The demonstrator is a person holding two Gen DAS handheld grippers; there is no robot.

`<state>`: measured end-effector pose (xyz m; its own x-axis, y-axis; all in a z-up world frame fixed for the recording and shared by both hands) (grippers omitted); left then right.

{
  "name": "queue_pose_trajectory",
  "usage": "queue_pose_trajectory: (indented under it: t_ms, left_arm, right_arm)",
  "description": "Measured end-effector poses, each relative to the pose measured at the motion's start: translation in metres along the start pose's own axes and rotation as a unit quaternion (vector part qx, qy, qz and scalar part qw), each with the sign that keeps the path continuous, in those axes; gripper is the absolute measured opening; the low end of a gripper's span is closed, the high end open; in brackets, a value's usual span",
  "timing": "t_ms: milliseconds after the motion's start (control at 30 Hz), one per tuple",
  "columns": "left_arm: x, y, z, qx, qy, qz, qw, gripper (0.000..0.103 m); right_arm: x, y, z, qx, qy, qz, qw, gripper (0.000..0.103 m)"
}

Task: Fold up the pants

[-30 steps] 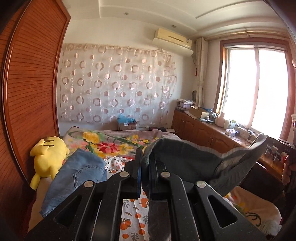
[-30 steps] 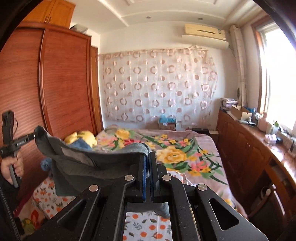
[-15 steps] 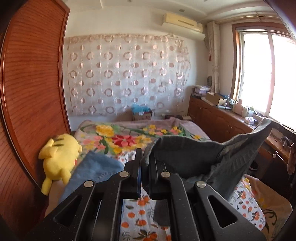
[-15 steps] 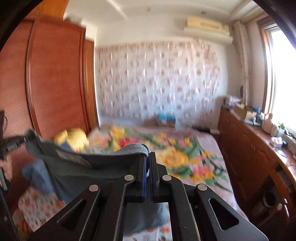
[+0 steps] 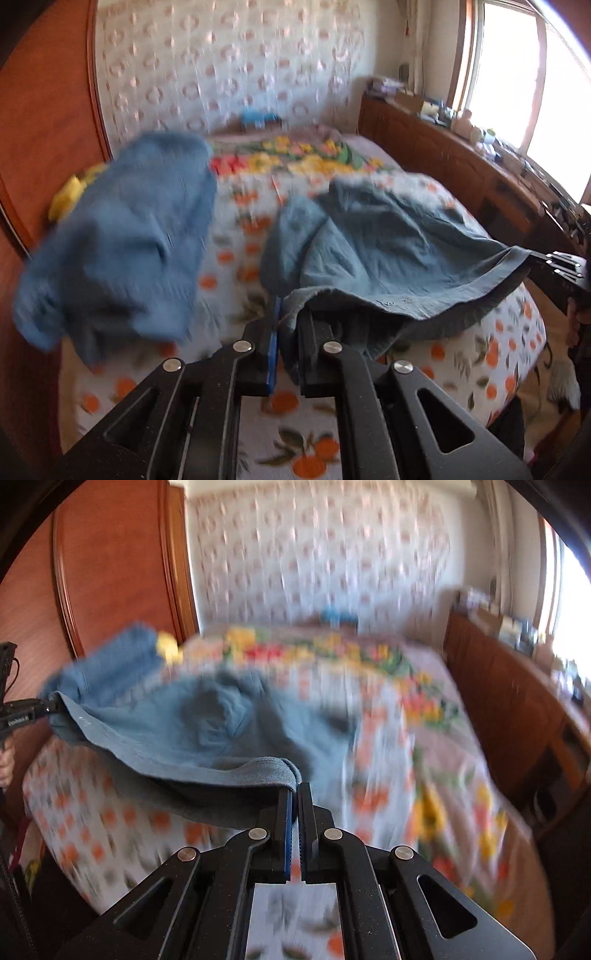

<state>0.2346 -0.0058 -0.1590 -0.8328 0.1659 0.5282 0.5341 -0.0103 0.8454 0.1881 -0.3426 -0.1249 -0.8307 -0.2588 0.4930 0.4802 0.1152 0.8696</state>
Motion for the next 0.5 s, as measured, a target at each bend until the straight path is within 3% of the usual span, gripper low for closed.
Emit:
queue_pose_trajectory:
  t_ms: [100,200,500]
  left_arm:
    - [0.01,-0.026,-0.005,-0.006,-0.001,0.011,0.9999,0.017]
    - [0.029,-0.041,-0.007,0.005,-0.016,0.01,0.9998,0.031]
    - [0.036,-0.058,0.015,0.011,-0.015,0.019,0.9996,0.032]
  right_arm:
    - [-0.01,-0.037,-0.006,-0.018,-0.006,0.037,0.999,0.002]
    - [-0.011,-0.038,-0.012,-0.037,-0.004,0.037,0.999,0.002]
    - [-0.004,-0.06,0.001,-0.054,-0.002,0.031,0.998,0.003]
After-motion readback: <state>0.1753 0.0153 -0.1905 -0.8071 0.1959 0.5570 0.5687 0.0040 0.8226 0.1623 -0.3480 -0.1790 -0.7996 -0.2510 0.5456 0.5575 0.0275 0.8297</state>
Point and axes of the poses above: each gripper's, at about its wrist camera, not at the fingertips, and x roughly against the way its jaws point, z to its left, y to its top, the point moved 9 cm from there along -x, roughly the way its jaws point, and after that the axes turned 15 degrees about -z, right-handed, at the moved point
